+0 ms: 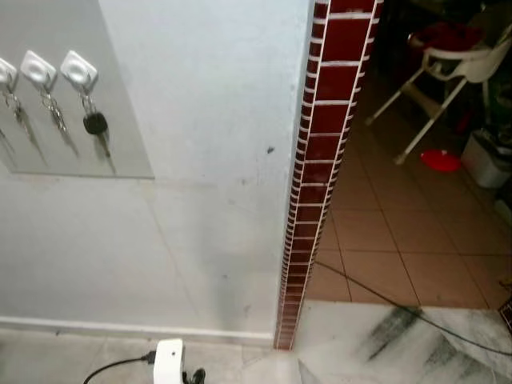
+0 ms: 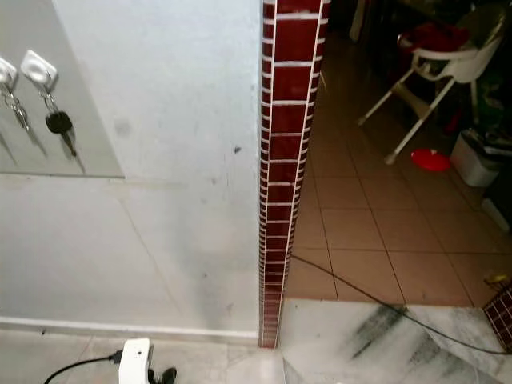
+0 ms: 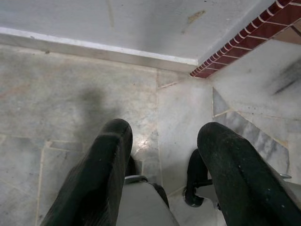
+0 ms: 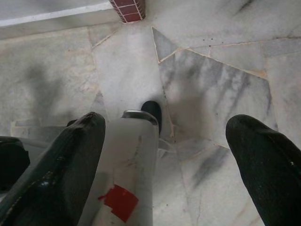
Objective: Hang keys on a hook
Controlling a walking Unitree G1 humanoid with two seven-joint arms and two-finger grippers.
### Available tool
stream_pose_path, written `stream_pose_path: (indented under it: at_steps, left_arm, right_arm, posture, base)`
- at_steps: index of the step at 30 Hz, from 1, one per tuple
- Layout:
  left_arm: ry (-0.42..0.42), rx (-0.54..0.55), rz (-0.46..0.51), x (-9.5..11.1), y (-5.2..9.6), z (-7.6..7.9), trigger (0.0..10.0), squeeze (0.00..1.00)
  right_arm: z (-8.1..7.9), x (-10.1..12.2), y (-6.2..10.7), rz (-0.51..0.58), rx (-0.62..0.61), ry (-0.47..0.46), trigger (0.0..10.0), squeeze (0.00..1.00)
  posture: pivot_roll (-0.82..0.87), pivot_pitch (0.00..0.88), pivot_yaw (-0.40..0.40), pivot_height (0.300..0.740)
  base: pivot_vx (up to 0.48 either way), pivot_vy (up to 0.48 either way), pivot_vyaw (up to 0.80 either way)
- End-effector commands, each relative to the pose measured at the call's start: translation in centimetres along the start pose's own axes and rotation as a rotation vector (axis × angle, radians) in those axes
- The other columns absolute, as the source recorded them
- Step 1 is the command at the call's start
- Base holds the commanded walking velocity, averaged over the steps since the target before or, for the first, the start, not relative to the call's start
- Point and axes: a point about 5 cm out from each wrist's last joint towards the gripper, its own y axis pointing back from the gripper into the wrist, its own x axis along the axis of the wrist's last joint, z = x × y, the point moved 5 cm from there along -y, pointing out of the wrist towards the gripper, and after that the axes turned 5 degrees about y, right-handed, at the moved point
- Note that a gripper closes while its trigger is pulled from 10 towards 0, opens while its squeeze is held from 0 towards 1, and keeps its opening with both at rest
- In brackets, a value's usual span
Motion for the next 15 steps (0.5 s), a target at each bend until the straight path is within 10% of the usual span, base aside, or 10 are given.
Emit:
stream_pose_path:
  at_steps: [1,15]
  left_arm:
    - [-0.001,0.016,0.000,0.12,0.09,-0.63,10.0,0.00]
    - [0.020,0.015,-0.006,0.01,0.09,-0.65,10.0,0.00]
  right_arm:
    - [-0.28,-0.27,0.01,-0.007,0.009,-0.022,10.0,0.00]
    - [-0.18,-0.47,0.03,-0.017,-0.001,-0.040,10.0,0.00]
  posture:
    - [-0.02,0.039,0.030,0.740]
    - [-0.02,0.039,0.031,0.740]
  base:
    - [0.000,0.000,0.00]
    - [0.000,0.159,0.00]
